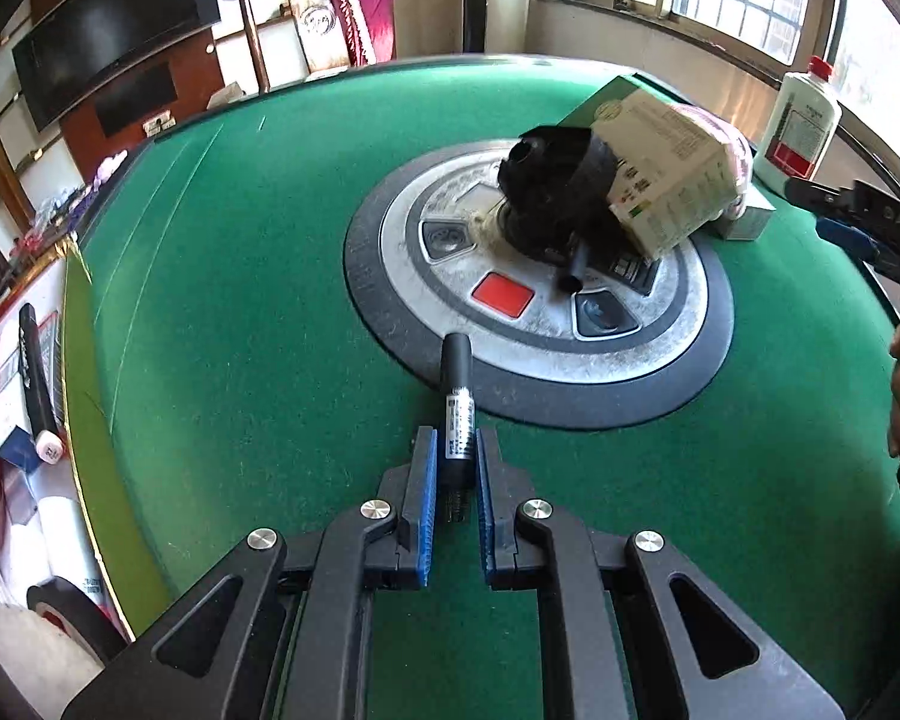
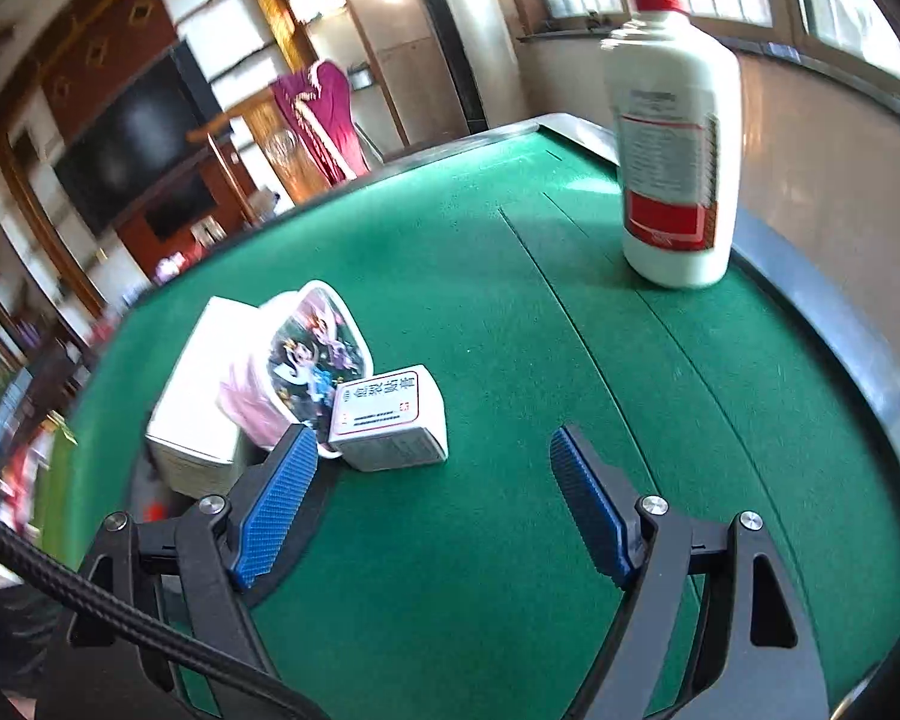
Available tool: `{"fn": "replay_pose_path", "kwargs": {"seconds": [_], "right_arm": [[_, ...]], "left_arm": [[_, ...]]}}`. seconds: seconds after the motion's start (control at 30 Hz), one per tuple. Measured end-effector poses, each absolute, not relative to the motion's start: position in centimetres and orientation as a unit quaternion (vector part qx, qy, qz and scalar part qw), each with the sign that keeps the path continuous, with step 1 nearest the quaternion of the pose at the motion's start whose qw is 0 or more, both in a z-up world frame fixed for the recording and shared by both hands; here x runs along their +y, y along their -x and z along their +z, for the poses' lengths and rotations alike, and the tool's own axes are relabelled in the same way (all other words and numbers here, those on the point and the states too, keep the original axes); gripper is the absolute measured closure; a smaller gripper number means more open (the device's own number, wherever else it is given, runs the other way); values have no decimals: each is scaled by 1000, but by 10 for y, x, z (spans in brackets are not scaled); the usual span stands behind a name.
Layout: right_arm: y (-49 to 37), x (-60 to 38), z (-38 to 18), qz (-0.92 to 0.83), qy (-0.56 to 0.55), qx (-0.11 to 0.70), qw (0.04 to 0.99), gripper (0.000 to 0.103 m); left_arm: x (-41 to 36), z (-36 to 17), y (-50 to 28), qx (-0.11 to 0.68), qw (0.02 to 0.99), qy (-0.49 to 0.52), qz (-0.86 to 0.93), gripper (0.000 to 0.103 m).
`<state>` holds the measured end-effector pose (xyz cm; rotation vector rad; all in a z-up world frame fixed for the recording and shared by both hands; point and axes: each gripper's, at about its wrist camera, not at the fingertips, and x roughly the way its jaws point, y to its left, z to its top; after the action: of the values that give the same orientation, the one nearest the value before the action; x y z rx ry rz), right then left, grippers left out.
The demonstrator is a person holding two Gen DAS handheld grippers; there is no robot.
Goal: Organize objects
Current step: 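Grasp the white medicine box with the right gripper while the left lifts the marker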
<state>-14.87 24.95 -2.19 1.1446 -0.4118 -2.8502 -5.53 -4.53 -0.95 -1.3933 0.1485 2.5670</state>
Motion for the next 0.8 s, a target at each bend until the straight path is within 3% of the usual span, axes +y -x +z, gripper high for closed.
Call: {"fn": "replay_pose_path", "kwargs": {"seconds": [0.2, 0.33, 0.37, 0.8], "right_arm": [[176, 235, -27, -918, -382, -104, 9, 24], [192, 222, -42, -907, -413, -76, 14, 41], [193, 220, -49, -904, -423, -65, 14, 58], [139, 234, -13, -927, -359, -99, 35, 59]], "left_arm": [[-46, -13, 41, 66, 110, 466, 876, 94], [-55, -15, 58, 65, 113, 464, 876, 94], [-55, -15, 57, 65, 113, 464, 876, 94], [-60, -15, 65, 42, 123, 468, 874, 94]]}}
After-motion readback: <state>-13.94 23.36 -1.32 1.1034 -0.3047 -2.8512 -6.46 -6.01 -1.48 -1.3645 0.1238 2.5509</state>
